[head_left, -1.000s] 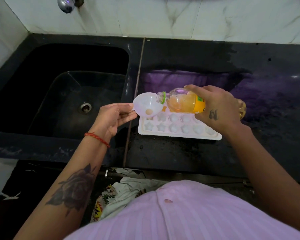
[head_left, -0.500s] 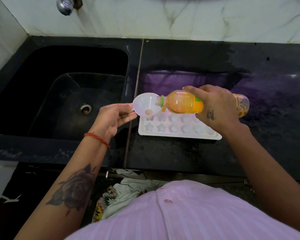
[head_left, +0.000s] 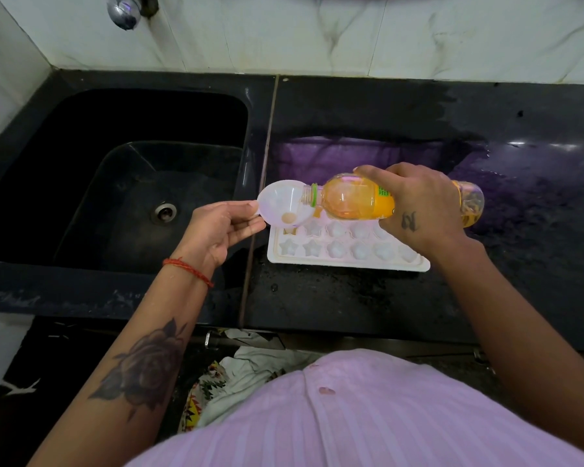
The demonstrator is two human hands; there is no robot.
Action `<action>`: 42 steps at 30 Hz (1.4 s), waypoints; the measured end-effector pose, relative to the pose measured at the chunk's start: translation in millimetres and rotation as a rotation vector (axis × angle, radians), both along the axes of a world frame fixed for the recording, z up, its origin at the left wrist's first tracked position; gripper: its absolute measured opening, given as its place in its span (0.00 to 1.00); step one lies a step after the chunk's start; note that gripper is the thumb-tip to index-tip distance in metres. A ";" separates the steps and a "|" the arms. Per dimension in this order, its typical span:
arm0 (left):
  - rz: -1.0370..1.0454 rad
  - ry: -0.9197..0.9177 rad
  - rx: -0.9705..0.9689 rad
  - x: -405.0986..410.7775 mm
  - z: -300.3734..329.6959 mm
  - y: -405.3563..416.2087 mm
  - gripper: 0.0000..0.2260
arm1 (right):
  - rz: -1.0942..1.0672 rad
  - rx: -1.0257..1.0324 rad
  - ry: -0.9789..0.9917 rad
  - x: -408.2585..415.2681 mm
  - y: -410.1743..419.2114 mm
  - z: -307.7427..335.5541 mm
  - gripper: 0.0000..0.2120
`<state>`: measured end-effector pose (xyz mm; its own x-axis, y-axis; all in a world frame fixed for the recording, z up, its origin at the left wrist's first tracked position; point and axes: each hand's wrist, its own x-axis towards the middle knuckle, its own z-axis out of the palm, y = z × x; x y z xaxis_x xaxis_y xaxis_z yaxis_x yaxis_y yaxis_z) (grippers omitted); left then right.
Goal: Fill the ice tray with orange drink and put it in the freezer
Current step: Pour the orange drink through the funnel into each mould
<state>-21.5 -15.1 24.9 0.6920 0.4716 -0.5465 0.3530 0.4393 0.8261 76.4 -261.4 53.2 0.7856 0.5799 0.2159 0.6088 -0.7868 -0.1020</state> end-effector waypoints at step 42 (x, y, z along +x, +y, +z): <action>-0.080 -0.024 -0.003 14.9 9.2 -24.6 0.02 | -0.070 0.036 0.001 -7.4 -24.9 2.9 0.33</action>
<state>-6.6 -39.7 34.1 0.7405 0.4129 -0.5303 0.3670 0.4126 0.8337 69.0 -286.3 56.1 0.8244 0.5150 0.2346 0.5519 -0.8234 -0.1318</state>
